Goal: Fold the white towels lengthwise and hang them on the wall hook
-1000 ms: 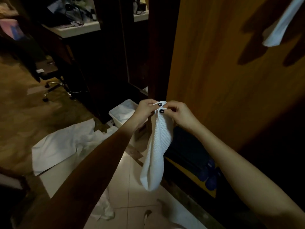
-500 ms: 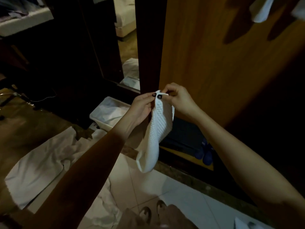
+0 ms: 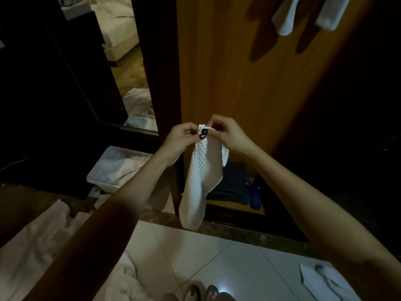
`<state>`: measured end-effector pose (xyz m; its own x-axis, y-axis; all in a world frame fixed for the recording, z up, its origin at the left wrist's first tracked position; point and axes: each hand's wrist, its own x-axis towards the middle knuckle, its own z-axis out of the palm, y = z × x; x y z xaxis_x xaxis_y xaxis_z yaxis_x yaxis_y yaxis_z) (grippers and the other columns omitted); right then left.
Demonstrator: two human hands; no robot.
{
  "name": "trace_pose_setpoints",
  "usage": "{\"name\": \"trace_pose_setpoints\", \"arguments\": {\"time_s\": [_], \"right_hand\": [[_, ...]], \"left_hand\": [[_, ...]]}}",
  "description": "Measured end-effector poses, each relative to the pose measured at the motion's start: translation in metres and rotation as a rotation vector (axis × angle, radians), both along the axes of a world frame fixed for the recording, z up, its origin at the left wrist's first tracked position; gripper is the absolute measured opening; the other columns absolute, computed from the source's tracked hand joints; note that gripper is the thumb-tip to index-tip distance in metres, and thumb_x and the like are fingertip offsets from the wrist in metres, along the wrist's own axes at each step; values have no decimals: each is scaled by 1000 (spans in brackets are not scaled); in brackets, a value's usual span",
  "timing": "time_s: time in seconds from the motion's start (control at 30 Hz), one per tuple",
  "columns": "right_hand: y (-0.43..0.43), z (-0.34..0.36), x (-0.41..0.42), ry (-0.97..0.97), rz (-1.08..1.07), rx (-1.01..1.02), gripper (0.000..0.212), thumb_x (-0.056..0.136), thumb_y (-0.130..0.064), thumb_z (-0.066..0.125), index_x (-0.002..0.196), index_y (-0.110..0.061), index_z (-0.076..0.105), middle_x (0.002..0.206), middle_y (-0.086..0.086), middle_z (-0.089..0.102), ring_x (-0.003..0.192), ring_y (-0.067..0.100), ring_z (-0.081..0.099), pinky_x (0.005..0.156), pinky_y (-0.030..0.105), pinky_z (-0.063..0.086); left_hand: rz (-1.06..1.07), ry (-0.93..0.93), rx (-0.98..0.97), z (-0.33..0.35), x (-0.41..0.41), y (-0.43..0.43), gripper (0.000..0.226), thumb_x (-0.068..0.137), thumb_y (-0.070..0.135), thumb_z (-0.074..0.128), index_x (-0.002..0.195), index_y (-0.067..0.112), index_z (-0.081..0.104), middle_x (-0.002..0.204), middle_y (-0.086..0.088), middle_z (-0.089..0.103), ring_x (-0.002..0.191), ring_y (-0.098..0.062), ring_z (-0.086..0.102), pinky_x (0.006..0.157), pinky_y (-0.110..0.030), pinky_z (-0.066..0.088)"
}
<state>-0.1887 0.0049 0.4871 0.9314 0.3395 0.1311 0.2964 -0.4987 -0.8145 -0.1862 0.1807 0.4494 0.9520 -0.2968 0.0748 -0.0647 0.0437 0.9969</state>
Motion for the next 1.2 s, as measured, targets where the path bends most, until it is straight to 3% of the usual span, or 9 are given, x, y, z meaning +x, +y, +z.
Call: {"name": "trace_pose_setpoints", "arguments": {"time_s": [0.23, 0.33, 0.47, 0.57, 0.7, 0.83, 1.0, 1.1, 1.2], "right_hand": [[-38, 7, -9, 87, 84, -248, 38, 99, -29, 55, 72, -3, 55, 62, 3, 44, 51, 8, 37, 52, 27, 31], [-58, 5, -14, 89, 109, -302, 42, 88, -38, 68, 70, 0, 64, 78, 9, 52, 77, 19, 47, 70, 32, 40], [-81, 3, -33, 132, 59, -350, 30, 78, -42, 77, 54, -38, 59, 104, -20, 48, 109, 10, 37, 94, 25, 32], [-92, -7, -47, 95, 43, -564, 24, 85, -42, 69, 68, -40, 53, 113, -7, 50, 118, 19, 35, 100, 38, 31], [-118, -3, -51, -71, -155, -745, 33, 91, -49, 57, 67, -27, 53, 82, -4, 52, 100, 19, 38, 87, 39, 29], [-149, 4, -48, 19, -177, -690, 29, 97, -41, 53, 104, -20, 70, 119, 4, 49, 118, 23, 37, 101, 45, 34], [-136, 11, -48, -35, -217, -375, 25, 100, -32, 50, 77, -25, 59, 73, -9, 59, 63, 2, 53, 61, 24, 40], [-127, 29, -40, -42, -226, -207, 28, 94, -34, 61, 66, -27, 58, 67, -10, 59, 56, -2, 50, 54, 14, 38], [-122, 56, -33, -45, -128, -319, 26, 87, -34, 70, 66, -27, 55, 66, -11, 56, 54, -1, 49, 52, 14, 38]], "left_hand": [[63, -71, 12, 12, 11, -25, 17, 88, -2, 61, 85, 14, 59, 84, 1, 58, 83, -10, 57, 79, -24, 45], [96, -109, 16, 23, 21, -34, 10, 89, 0, 60, 89, 10, 58, 86, 2, 58, 82, -6, 57, 77, -21, 46], [170, -104, -35, 31, 35, -30, 6, 92, 6, 58, 88, 8, 56, 86, -1, 55, 80, -12, 54, 71, -26, 41], [130, -99, -64, 38, 37, -34, 13, 92, 5, 58, 85, 16, 59, 88, 0, 58, 85, -16, 55, 77, -29, 43], [156, -164, -36, 50, 44, -41, 12, 92, 6, 58, 86, 16, 57, 89, 0, 57, 86, -14, 56, 79, -28, 45], [161, -240, 62, 55, 54, -35, 17, 92, 4, 58, 85, 19, 57, 86, 5, 59, 75, 6, 59, 71, -13, 48], [255, -347, 222, 58, 64, -22, 9, 92, 6, 58, 90, 15, 58, 87, 9, 59, 80, 2, 55, 71, -5, 42], [340, -420, 325, 65, 71, -15, 3, 93, 9, 57, 95, 11, 58, 89, 7, 58, 81, 0, 52, 72, -4, 39], [398, -407, 353, 66, 79, -11, 9, 94, 11, 55, 101, 7, 59, 98, -2, 60, 88, -11, 55, 71, -8, 40]]}}
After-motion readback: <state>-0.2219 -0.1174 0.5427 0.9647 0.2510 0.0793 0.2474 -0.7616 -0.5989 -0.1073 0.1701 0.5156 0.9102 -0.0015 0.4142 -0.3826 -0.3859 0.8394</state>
